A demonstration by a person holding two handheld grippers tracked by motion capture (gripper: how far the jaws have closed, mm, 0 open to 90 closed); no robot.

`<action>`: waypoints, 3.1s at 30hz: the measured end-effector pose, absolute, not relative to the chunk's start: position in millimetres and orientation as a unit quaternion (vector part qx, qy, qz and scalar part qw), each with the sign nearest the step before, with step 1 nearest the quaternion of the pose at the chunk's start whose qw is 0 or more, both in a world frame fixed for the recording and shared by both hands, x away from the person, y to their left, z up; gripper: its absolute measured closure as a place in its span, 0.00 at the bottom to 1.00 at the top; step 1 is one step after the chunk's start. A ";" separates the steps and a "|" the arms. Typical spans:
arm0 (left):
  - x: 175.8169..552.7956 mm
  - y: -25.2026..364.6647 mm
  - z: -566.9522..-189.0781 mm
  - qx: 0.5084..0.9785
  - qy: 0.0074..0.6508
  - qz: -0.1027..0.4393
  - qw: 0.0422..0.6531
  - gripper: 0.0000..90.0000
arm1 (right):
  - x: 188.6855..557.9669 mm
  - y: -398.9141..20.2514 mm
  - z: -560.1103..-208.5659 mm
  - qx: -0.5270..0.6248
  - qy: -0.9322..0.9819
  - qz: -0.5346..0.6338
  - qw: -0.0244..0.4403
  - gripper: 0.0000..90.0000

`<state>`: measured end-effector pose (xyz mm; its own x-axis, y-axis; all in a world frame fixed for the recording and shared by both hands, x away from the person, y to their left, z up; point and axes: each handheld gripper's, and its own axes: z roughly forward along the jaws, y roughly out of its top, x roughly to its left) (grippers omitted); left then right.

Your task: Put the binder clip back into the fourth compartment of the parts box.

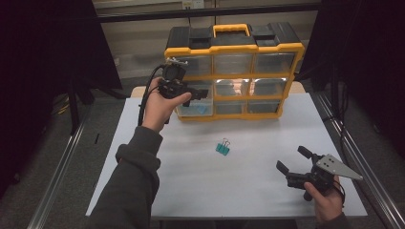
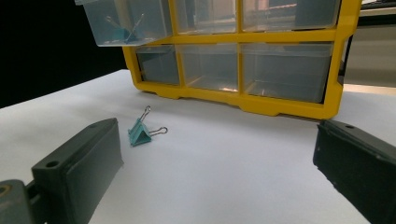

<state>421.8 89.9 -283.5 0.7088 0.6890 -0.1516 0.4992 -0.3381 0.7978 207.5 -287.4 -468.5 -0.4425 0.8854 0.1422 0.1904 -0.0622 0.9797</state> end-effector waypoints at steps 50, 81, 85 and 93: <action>356.4 50.5 -367.4 0.839 0.310 0.059 0.443 0.10 | 207.2 -287.1 -468.4 0.435 0.617 0.584 0.298 0.01; 362.1 40.9 -433.7 0.845 0.345 0.056 0.404 0.08 | 207.2 -287.6 -468.4 0.430 0.621 0.584 0.298 0.01; 363.4 38.8 -442.6 0.851 0.349 0.054 0.389 0.08 | 207.0 -287.8 -468.3 0.427 0.623 0.584 0.298 0.01; 364.1 31.9 -460.5 0.848 0.355 0.055 0.390 0.16 | 206.6 -288.3 -468.3 0.426 0.625 0.582 0.297 0.01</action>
<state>364.1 31.9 -460.5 0.7420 0.6446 -0.1841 0.5592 -0.4438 0.7002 206.6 -288.3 -468.3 -0.4598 0.8791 0.1255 0.1872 -0.0421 0.9814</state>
